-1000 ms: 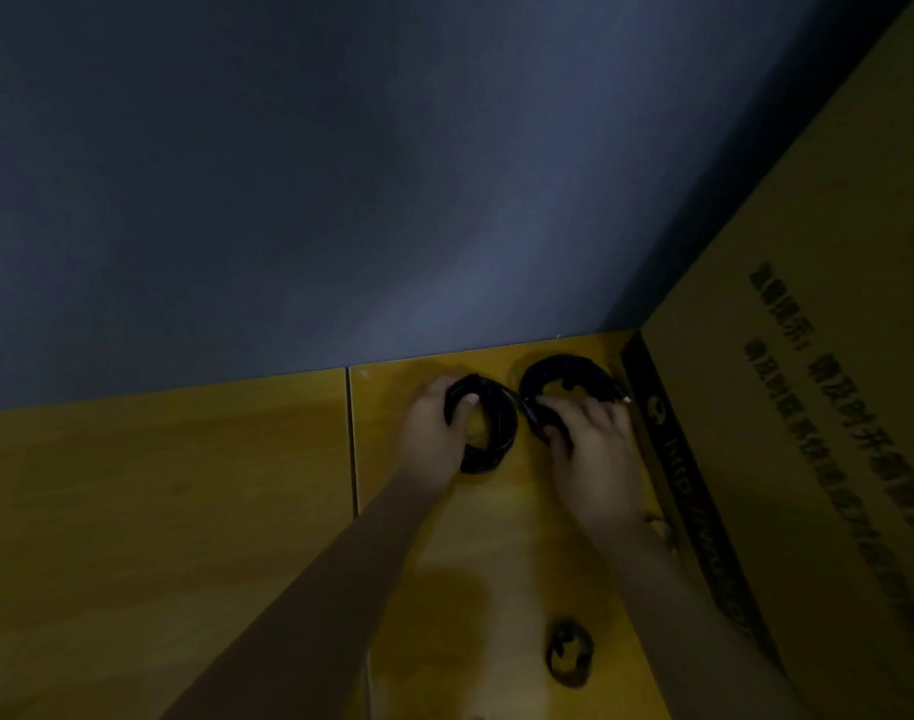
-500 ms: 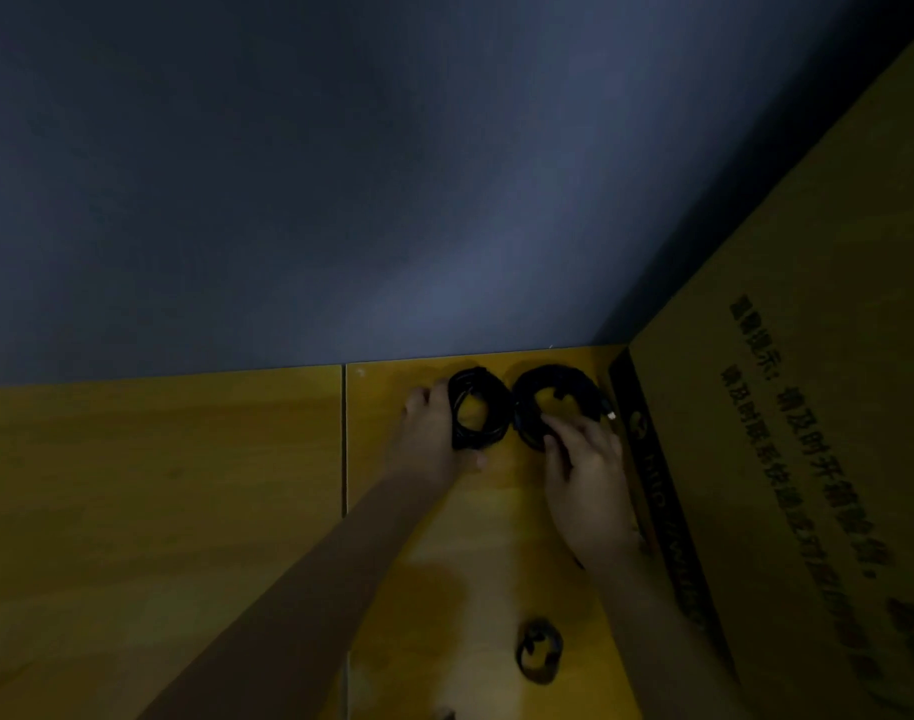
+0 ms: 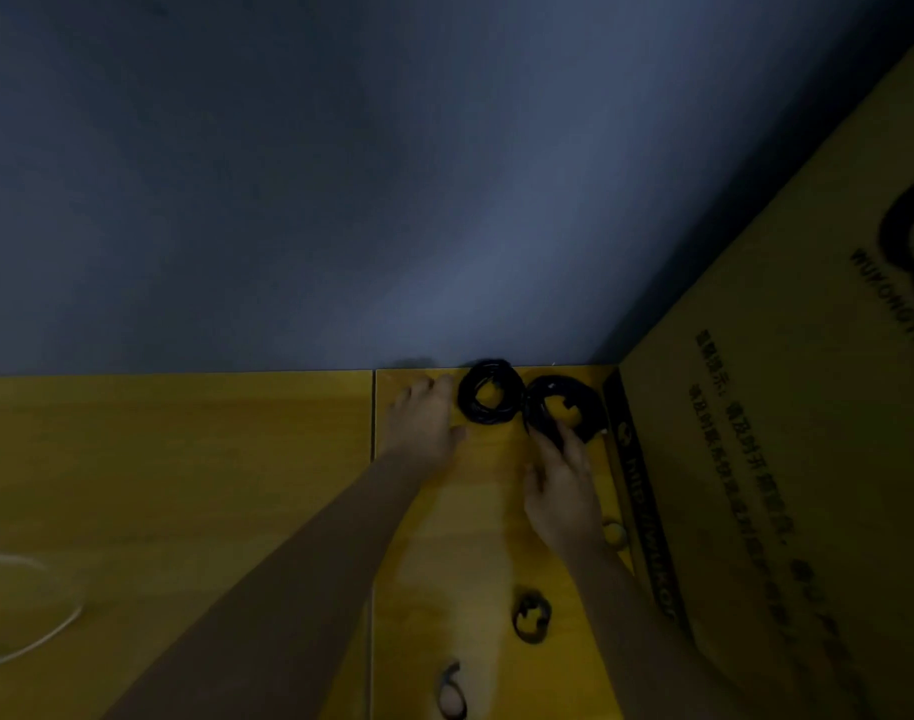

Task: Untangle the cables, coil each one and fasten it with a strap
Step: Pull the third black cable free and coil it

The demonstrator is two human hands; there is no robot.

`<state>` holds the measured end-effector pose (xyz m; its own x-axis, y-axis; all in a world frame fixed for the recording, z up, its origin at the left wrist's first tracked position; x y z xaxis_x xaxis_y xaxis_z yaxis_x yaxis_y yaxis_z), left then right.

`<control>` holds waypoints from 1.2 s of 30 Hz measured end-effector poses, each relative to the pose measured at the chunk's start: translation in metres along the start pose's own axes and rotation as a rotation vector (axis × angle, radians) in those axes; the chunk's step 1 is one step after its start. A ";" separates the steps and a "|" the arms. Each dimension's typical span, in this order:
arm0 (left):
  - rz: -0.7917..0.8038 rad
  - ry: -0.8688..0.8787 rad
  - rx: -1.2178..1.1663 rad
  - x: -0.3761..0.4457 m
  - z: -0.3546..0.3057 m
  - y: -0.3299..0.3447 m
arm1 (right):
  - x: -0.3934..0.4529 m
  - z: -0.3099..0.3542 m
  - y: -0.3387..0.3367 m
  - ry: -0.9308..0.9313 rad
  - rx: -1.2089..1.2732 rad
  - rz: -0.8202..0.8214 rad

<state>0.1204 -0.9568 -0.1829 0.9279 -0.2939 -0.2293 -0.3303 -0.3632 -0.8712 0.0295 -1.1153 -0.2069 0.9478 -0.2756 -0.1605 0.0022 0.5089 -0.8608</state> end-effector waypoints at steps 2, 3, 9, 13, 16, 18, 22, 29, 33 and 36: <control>-0.030 0.018 0.069 -0.021 0.004 -0.010 | -0.007 0.006 -0.008 0.001 -0.055 0.026; -0.032 0.040 0.105 -0.033 0.006 -0.015 | -0.012 0.010 -0.012 -0.005 -0.097 0.038; -0.096 0.007 0.112 -0.111 0.038 -0.055 | -0.045 0.062 -0.018 -0.164 -0.232 0.081; -0.158 -0.122 0.241 -0.166 0.099 -0.094 | -0.069 0.124 0.004 -0.311 -0.293 0.146; -0.166 -0.266 0.304 -0.211 0.160 -0.129 | -0.085 0.178 0.029 -0.426 -0.306 0.185; -0.196 -0.365 0.299 -0.244 0.203 -0.156 | -0.097 0.221 0.047 -0.513 -0.291 0.217; -0.253 -0.526 0.297 -0.306 0.291 -0.211 | -0.123 0.326 0.086 -0.692 -0.226 0.258; -0.314 -0.658 0.232 -0.378 0.469 -0.296 | -0.167 0.531 0.179 -0.890 -0.154 0.271; -0.294 -0.714 0.211 -0.397 0.557 -0.334 | -0.179 0.624 0.225 -0.936 -0.182 0.280; -0.289 -0.744 0.176 -0.412 0.614 -0.360 | -0.190 0.689 0.255 -0.955 -0.182 0.267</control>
<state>-0.0373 -0.1619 -0.0414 0.8646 0.4766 -0.1592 -0.0856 -0.1724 -0.9813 0.0696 -0.3716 -0.0629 0.7689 0.6388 0.0269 -0.2203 0.3042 -0.9268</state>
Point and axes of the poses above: each hand's wrist, its own x-axis towards the middle knuckle, its own y-axis out of the palm, z = x × y, the point moved 1 cm from there along x, towards the middle knuckle
